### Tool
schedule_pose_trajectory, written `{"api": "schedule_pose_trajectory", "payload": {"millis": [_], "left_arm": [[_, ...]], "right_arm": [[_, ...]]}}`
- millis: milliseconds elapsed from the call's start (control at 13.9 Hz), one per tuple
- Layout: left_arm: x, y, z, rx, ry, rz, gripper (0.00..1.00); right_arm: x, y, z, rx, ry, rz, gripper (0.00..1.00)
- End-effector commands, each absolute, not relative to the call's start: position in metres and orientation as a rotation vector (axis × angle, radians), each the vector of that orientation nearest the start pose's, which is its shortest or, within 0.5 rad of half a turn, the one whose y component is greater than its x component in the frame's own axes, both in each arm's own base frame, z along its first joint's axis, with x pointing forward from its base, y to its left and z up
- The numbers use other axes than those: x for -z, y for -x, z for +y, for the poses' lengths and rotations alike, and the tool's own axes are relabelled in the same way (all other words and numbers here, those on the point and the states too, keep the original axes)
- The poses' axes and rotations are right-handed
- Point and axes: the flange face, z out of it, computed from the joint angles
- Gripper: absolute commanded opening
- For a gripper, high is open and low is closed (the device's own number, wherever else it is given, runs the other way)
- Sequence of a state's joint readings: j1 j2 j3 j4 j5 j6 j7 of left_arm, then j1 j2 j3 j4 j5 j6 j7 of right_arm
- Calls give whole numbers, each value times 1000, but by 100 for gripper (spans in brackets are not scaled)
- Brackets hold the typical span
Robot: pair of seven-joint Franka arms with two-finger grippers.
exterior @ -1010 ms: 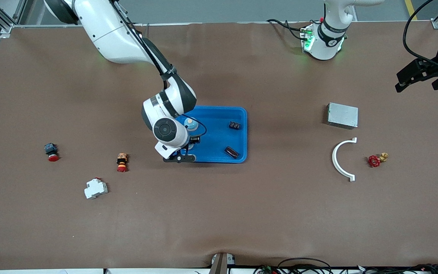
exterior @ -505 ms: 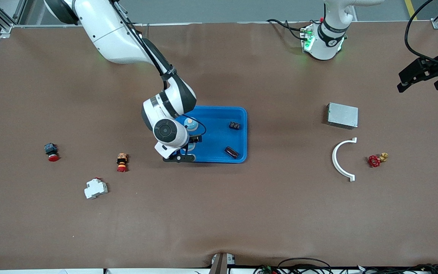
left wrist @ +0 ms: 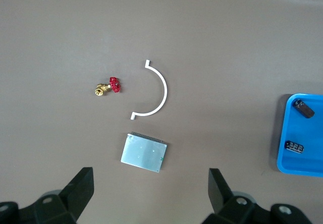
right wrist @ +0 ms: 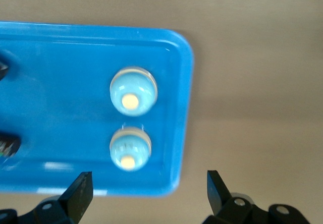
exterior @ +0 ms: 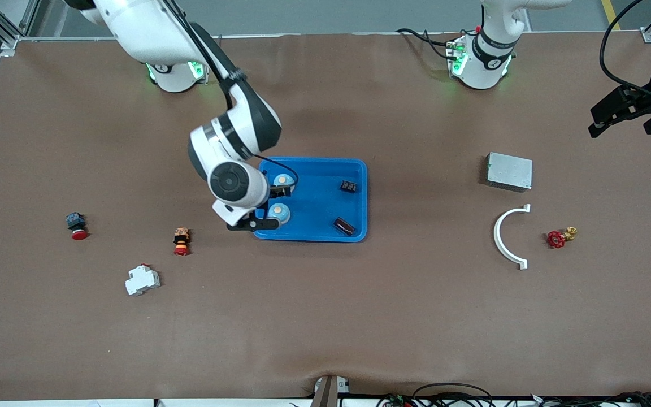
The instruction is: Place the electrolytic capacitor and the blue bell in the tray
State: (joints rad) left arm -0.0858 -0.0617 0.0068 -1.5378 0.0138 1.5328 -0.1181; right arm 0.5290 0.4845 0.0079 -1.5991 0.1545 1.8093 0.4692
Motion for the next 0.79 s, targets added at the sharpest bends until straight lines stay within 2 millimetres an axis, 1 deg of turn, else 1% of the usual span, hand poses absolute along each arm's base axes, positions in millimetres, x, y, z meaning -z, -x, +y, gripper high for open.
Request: {"api": "schedule_pose_trajectory", "payload": {"millis": [0, 144, 216, 289, 361, 433, 505, 577, 649, 721], "left_arm": [[-671, -530, -48, 109, 3120, -41, 100], [-672, -529, -49, 112, 3121, -38, 100], [-672, -529, -48, 112, 3120, -41, 100], [-673, -529, -48, 114, 3121, -41, 100], [-673, -529, -48, 114, 3121, -41, 100], [-674, -528, -47, 116, 3121, -43, 100], [-674, -528, -47, 116, 3121, -43, 100], [-675, -528, -47, 119, 3121, -43, 100], [-675, -527, -47, 121, 3121, -43, 100], [-676, -527, -47, 121, 3122, -43, 100]], "right_arm": [[-394, -548, 302, -506, 3089, 56, 100], [-438, -544, 271, -518, 3081, 90, 100], [-462, -543, 250, -508, 3076, 124, 100], [-485, -541, 230, -487, 3078, 122, 100], [-506, -538, 206, -458, 3105, 58, 100], [-521, -537, 185, -439, 3119, 7, 100], [-533, -540, 157, -417, 3113, 16, 100], [-540, -546, 123, -395, 3099, 24, 100], [-544, -553, 89, -373, 3079, -13, 100], [-546, -559, 60, -347, 3063, -57, 100]]}}
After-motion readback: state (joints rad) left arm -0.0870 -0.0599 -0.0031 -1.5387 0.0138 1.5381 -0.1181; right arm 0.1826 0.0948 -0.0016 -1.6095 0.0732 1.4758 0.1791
